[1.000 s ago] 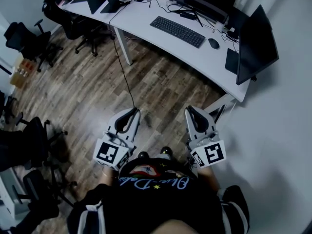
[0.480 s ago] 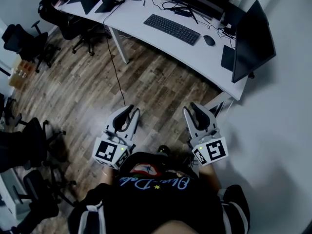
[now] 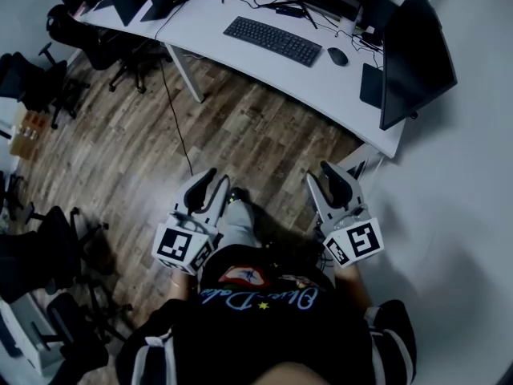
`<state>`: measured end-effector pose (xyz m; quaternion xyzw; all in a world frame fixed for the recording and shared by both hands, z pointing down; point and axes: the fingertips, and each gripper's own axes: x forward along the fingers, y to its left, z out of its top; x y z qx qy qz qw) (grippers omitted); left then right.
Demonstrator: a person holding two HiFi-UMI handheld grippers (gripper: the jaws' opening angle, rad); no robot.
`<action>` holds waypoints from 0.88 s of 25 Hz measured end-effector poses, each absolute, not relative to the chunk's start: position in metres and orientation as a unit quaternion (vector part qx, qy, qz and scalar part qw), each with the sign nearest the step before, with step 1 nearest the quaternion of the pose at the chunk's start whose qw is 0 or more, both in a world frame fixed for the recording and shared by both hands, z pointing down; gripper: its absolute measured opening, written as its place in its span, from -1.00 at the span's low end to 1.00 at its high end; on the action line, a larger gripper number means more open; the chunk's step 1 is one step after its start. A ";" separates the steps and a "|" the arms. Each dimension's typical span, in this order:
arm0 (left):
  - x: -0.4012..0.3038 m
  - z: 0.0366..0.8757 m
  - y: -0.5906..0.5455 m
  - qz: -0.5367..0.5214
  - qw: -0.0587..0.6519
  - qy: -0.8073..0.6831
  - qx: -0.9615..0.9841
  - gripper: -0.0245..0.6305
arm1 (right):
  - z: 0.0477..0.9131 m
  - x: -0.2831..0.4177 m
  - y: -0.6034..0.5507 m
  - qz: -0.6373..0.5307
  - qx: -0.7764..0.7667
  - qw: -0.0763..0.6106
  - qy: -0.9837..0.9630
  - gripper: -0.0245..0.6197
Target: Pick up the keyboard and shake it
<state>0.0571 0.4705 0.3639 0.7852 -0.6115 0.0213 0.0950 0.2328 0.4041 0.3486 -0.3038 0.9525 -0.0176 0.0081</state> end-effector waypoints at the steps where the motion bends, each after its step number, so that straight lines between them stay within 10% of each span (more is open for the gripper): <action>1: 0.057 0.365 0.464 0.019 0.094 -0.605 0.790 -0.66 | 0.349 0.232 0.399 -0.019 -0.308 0.007 0.951 -0.60; 22: -0.065 0.356 0.259 0.020 0.085 -0.529 0.844 -0.66 | 0.331 0.102 0.221 -0.038 -0.353 0.022 0.934 -0.57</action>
